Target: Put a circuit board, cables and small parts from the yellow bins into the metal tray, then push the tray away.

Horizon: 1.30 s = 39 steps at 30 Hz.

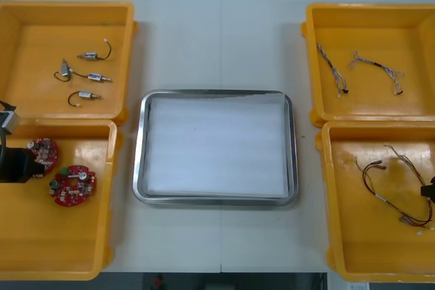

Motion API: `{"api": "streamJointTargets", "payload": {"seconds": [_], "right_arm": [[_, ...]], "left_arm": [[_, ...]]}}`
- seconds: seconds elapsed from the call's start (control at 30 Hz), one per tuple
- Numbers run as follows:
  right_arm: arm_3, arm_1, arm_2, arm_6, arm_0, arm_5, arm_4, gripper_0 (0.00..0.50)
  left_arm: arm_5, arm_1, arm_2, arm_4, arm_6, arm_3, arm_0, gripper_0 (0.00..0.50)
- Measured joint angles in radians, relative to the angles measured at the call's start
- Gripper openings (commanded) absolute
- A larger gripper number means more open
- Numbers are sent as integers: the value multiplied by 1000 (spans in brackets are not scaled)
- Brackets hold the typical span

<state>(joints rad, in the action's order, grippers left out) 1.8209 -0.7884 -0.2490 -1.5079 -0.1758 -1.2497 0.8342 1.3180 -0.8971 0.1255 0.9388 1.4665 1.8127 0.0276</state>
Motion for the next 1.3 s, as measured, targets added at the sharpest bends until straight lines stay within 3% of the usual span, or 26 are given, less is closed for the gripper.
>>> {"api": "streamJointTargets", "payload": {"seconds": [0.93,0.97,1.03,1.07,1.3], "right_arm": [[-46,-11,64,-23,-1,57,-6,500],[-46,-12,64,-23,-1,58,-6,444],[-46,-12,64,-23,-1,58,-6,189],[-46,-13,64,-23,-2,59,-6,13],[-46,-18,69,-23,-6,62,-3,0]], "left_arm": [[-54,0,-26,-7,0,-26,0,500],[-54,0,-26,-7,0,-26,0,500],[-54,0,-26,-7,0,-26,0,500],[-54,0,-26,-7,0,-26,0,500],[-54,0,-26,-7,0,-26,0,500]]}}
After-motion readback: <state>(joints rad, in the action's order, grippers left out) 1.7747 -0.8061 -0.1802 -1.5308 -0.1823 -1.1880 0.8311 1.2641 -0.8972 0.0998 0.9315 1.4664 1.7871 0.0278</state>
